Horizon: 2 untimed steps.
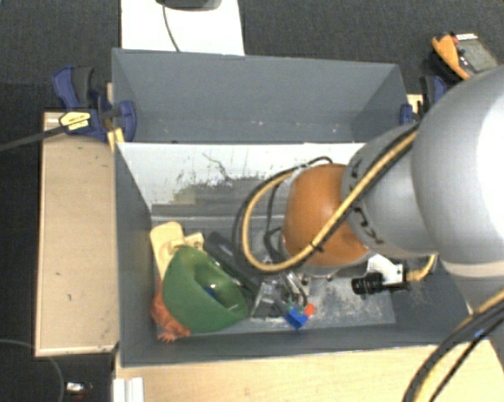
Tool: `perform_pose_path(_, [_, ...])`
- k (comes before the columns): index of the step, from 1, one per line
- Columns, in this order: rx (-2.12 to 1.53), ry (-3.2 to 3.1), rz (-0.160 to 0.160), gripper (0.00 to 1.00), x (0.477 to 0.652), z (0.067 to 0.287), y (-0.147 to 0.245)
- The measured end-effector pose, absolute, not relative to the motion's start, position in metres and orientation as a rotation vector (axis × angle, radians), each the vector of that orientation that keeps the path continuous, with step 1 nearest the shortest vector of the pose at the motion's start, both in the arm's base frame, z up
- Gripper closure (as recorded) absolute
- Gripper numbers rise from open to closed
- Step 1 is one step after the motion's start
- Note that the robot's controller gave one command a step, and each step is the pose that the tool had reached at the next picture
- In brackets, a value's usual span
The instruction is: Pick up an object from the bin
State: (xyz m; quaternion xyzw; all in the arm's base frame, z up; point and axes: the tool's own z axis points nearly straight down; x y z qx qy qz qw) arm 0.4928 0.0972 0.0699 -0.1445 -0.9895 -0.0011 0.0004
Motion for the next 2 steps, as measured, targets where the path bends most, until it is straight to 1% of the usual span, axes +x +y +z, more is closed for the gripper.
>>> perform_pose_path(1, [-0.455,-3.108,-0.004,1.0,0.493,0.07,0.097])
perform_pose_path(2, [-0.456,-3.102,0.001,1.0,0.491,0.095,0.096])
